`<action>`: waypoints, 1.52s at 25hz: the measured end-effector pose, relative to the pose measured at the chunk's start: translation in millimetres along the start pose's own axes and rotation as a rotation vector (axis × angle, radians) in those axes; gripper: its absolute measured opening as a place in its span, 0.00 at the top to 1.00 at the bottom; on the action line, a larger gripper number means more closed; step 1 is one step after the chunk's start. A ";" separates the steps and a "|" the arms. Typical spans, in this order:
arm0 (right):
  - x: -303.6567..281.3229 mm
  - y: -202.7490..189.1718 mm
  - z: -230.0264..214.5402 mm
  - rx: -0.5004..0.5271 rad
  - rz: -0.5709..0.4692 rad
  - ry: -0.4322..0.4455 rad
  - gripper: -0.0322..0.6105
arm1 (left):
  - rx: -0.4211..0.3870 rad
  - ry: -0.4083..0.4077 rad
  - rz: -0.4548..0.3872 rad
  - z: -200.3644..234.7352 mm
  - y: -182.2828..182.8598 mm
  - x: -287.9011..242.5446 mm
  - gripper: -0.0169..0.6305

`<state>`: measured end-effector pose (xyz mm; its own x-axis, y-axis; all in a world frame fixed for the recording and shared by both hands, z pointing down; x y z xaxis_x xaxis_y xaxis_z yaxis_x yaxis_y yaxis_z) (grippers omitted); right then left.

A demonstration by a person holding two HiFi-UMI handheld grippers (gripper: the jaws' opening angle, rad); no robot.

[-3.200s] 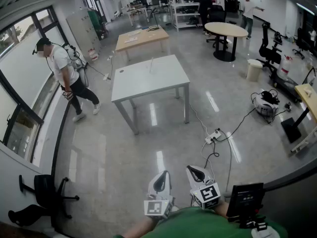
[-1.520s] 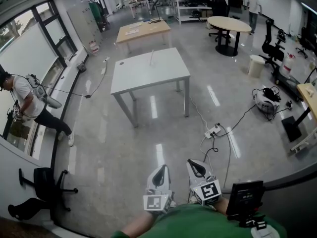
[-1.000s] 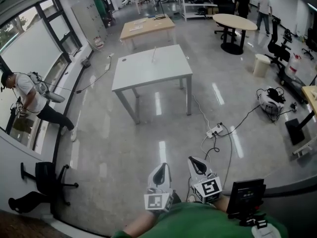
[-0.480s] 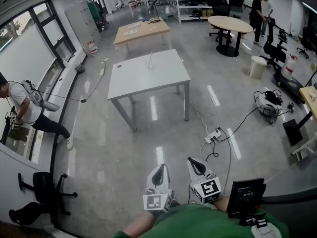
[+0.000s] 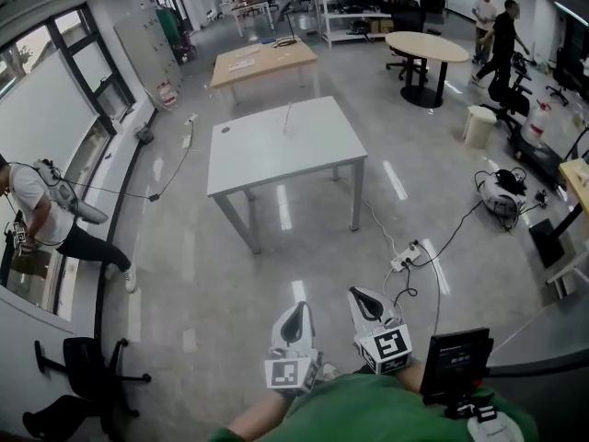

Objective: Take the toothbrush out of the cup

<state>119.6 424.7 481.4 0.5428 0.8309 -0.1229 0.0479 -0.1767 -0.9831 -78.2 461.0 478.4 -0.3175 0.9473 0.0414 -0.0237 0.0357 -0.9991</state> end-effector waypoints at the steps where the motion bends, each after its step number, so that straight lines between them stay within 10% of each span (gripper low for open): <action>1: -4.5 -0.9 3.7 0.000 -0.001 -0.006 0.95 | -0.001 -0.003 0.001 7.0 -1.6 -0.7 0.96; 16: -55.4 4.9 5.6 0.024 0.023 0.012 0.95 | 0.037 0.054 0.037 45.1 -10.3 -23.7 0.96; 38: -161.1 46.1 -115.5 0.092 -0.026 0.075 0.95 | -0.160 0.108 0.038 37.1 -5.4 -193.2 0.96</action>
<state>131.2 221.8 471.5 0.6040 0.7919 -0.0904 -0.0125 -0.1040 -0.9945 -51.9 266.0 476.2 -0.2119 0.9772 0.0110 0.1403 0.0416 -0.9892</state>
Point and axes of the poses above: the fingertips, and each gripper's own axes: x backward along the fingers, z to its left, y out of its top, the point moved 10 cm from there along x, backward along the fingers, and after that the axes turned 6 degrees about -x, right-handed, at the moved point
